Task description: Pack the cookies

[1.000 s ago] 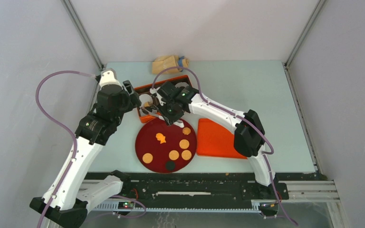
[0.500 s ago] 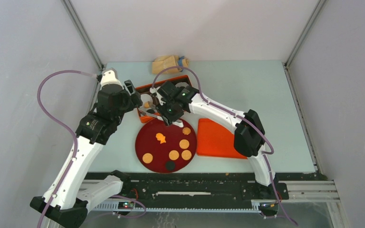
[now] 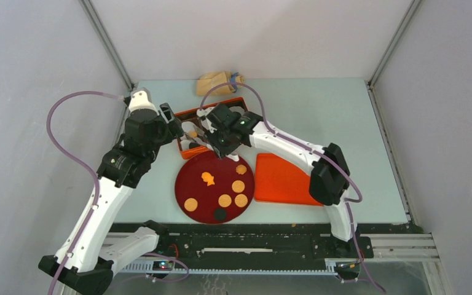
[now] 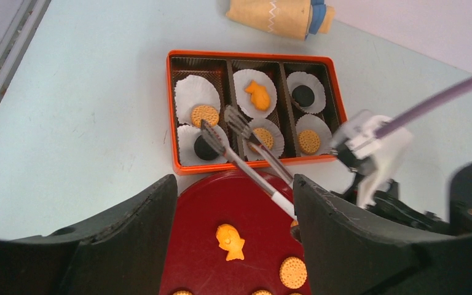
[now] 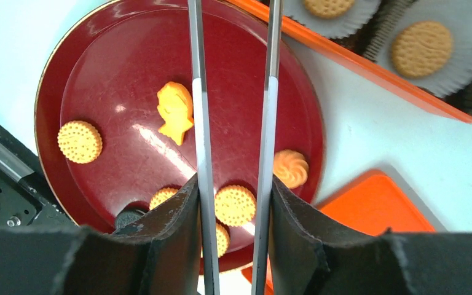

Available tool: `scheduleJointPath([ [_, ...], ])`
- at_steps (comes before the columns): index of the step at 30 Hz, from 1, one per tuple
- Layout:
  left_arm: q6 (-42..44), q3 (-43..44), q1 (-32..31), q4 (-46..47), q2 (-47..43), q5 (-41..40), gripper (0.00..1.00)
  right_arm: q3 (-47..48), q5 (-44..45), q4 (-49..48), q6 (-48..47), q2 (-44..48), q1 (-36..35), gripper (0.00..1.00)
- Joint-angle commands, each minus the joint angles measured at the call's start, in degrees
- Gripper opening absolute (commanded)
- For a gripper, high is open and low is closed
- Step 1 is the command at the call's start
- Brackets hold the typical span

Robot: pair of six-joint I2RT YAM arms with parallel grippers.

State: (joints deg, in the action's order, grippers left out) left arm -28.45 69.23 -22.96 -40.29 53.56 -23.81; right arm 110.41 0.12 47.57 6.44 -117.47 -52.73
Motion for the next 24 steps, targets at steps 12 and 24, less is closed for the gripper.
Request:
scheduleJointPath([
  [12,-0.29,0.13,0.46,2.59,0.96,3.76,0.59,-20.02,14.96,-7.00,10.86,21.80,18.18,0.16],
  [24,-0.48,0.73,0.46,2.08,2.98,3.51,0.58,-5.42,10.64,-0.44,10.99,-2.06,34.52,0.17],
])
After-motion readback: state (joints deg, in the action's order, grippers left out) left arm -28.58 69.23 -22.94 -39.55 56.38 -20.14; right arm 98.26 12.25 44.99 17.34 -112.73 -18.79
